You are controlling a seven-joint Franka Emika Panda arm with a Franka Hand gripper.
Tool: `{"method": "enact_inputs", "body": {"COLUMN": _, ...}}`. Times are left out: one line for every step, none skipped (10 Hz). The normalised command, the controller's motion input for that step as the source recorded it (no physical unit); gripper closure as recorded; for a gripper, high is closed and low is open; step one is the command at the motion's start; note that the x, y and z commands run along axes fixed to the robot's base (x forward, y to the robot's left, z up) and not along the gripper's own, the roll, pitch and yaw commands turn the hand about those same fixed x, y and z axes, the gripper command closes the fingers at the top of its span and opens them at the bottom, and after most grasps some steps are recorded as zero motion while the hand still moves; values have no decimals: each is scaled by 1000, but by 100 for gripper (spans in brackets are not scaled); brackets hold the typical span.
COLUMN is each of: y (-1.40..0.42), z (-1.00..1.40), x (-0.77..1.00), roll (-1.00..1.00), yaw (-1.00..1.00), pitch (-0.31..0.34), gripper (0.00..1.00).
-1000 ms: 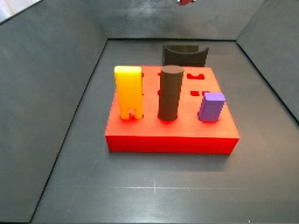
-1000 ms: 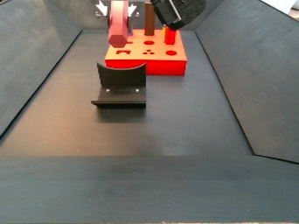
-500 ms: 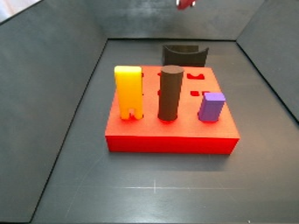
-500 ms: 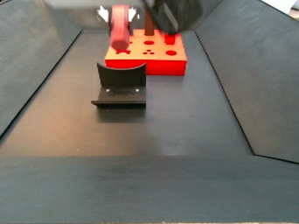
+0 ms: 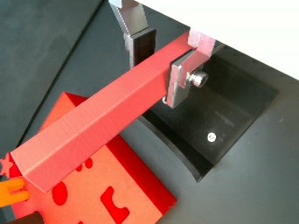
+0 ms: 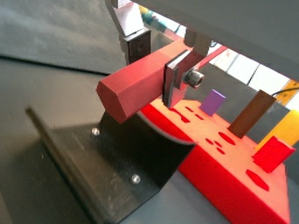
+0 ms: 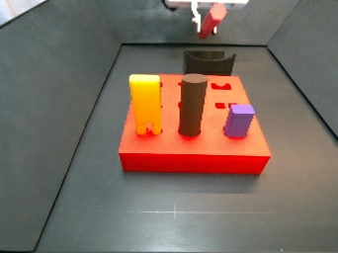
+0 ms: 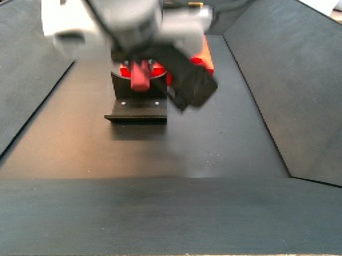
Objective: Pick up the hexagon object. Move up. Place the hexagon object on the fixture. Regrasp the hexagon object. Move to above the board. Insert the hexagon object.
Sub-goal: Place the hexagon object on the fixture.
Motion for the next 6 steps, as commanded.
{"method": "enact_inputs", "body": {"y": 104, "z": -1000, "x": 166, "roll": -672, "yaw": -155, "pitch": 50, "gripper": 100}}
{"method": "enact_inputs", "body": {"y": 111, "z": -1000, "x": 173, "roll": -515, "yaw": -145, "pitch": 41, "gripper": 100}}
{"method": "enact_inputs", "body": {"y": 116, "z": -1000, "x": 186, "roll": -313, "yaw": -132, "pitch": 36, "gripper": 100}}
{"method": "enact_inputs", "body": {"y": 113, "z": -1000, "x": 193, "roll": -227, "yaw": -121, "pitch": 29, "gripper": 100}}
{"method": "enact_inputs", "body": {"y": 111, "z": -903, "x": 175, "roll": -190, "yaw": -112, "pitch": 15, "gripper": 100}}
{"method": "enact_inputs", "body": {"y": 104, "z": -786, "x": 156, "roll": -181, "yaw": -107, "pitch": 15, "gripper": 100}}
